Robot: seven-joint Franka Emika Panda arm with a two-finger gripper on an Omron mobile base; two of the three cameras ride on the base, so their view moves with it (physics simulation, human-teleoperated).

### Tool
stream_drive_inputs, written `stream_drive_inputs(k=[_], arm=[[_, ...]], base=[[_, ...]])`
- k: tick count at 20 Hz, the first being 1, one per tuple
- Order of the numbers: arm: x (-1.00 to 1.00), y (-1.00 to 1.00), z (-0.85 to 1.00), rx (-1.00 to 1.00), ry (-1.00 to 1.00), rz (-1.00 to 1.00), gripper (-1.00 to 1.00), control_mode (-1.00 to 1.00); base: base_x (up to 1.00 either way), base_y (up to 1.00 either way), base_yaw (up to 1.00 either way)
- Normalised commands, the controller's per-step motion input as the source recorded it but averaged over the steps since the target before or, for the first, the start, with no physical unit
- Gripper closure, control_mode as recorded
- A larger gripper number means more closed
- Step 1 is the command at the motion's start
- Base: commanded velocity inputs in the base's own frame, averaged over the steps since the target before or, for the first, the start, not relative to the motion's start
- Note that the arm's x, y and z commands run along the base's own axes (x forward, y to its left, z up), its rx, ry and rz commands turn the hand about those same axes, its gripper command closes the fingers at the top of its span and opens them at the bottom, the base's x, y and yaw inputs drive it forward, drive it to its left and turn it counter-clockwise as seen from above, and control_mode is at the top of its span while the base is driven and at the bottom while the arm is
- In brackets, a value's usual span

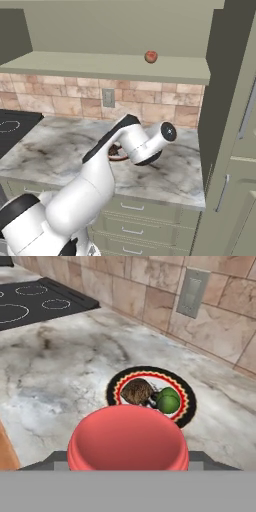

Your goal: Pick the avocado and bread from the counter and place them on the plate. Then pick the jam from the cabinet and place it next to the plate. Lastly close the cabinet door.

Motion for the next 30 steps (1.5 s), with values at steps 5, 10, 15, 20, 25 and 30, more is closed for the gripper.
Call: stream_drive_inputs(k=[5,10,15,20,25,30], arm=[[0.0,0.0,-0.29,0.0,-0.08,0.0,1.0,-1.0],[0.02,0.0,-0.25,0.0,0.0,0.0,1.0,-1.0],[0.09,0.0,-0.22,0.0,0.0,0.02,1.0,-1.0],[0.17,0.0,-0.13,0.03,0.0,0.02,1.0,-1.0],[0.22,0.0,-0.16,0.04,0.0,0.02,1.0,-1.0],[0.19,-0.01,-0.18,0.03,0.0,0.03,1.0,-1.0]], base=[[0.0,0.0,0.0],[0.0,0.0,0.0],[0.0,0.0,0.0],[0.0,0.0,0.0],[0.0,0.0,0.0],[0.0,0.0,0.0]])
